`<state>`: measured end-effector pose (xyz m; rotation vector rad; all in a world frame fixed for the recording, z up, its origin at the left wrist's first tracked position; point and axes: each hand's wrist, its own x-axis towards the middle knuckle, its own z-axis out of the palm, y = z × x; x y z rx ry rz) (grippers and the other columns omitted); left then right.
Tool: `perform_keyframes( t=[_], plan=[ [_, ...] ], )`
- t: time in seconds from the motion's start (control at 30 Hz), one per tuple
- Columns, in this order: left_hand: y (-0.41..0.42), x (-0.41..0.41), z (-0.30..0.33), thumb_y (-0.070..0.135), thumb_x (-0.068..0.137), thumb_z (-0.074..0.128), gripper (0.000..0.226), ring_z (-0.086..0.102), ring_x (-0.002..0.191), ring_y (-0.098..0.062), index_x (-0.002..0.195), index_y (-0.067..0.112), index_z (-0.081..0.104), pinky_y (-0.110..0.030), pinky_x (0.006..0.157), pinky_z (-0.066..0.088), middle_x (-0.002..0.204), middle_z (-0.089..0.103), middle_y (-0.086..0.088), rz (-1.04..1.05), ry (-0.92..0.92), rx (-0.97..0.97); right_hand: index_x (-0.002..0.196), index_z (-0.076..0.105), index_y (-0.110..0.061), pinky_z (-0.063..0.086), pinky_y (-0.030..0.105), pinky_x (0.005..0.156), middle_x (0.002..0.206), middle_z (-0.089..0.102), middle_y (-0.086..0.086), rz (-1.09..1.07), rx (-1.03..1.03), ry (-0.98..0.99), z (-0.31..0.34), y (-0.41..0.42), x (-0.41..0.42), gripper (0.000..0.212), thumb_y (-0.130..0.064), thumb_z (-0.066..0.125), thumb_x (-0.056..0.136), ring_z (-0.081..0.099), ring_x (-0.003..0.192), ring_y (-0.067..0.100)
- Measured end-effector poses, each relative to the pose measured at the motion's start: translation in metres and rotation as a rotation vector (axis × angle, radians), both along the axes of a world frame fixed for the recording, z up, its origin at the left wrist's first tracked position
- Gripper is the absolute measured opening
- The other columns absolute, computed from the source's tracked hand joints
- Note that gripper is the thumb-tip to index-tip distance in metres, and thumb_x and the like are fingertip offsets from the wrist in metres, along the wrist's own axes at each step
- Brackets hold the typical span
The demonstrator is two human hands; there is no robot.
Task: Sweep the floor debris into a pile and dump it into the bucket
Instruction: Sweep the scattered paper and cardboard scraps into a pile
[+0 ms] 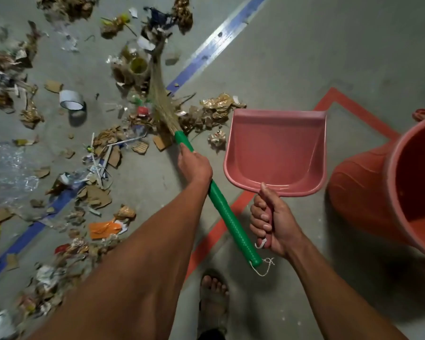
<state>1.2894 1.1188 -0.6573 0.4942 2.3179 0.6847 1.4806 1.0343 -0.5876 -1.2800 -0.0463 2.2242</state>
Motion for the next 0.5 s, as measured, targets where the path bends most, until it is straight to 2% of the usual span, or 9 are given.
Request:
perform_keyframes(
  t=[0.13,0.27,0.37,0.5],
  plan=[
    [-0.024,0.009,0.023,0.017,0.111,0.036,0.056,0.048,0.135,-0.024,0.165,0.014,0.021,-0.029,0.106,0.036,0.159,0.034,-0.008,-0.065,0.006,0.018,0.067,0.043,-0.019,0.024,0.018,0.031,0.048,0.026,-0.003,-0.009,-0.001,0.0,0.011,0.01,-0.008,0.047,-0.047,0.052,0.103,0.024,0.031,0.007],
    [-0.042,0.036,0.037,0.019,0.111,0.036,0.056,0.052,0.126,-0.022,0.165,0.018,0.02,-0.022,0.095,0.035,0.155,0.034,-0.004,-0.249,0.001,0.081,0.067,0.042,-0.019,0.022,0.018,0.03,0.048,0.026,-0.004,-0.045,0.018,-0.014,0.024,0.02,-0.005,0.047,-0.046,0.05,0.105,0.023,0.031,0.007],
    [-0.051,0.055,0.04,0.024,0.11,0.038,0.054,0.057,0.118,-0.024,0.162,0.024,0.023,-0.038,0.095,0.049,0.152,0.037,-0.001,-0.439,-0.015,0.121,0.066,0.041,-0.02,0.02,0.019,0.031,0.046,0.027,-0.004,-0.065,0.035,-0.053,0.032,0.026,0.005,0.049,-0.048,0.051,0.105,0.023,0.031,0.007],
    [-0.053,0.069,0.03,0.016,0.105,0.043,0.057,0.056,0.122,-0.03,0.16,0.023,0.028,-0.047,0.102,0.048,0.152,0.039,-0.006,-0.693,-0.054,0.034,0.067,0.04,-0.02,0.016,0.019,0.034,0.047,0.027,-0.004,-0.053,0.054,-0.102,0.031,0.027,0.016,0.049,-0.049,0.052,0.105,0.023,0.031,0.007]
  ],
)
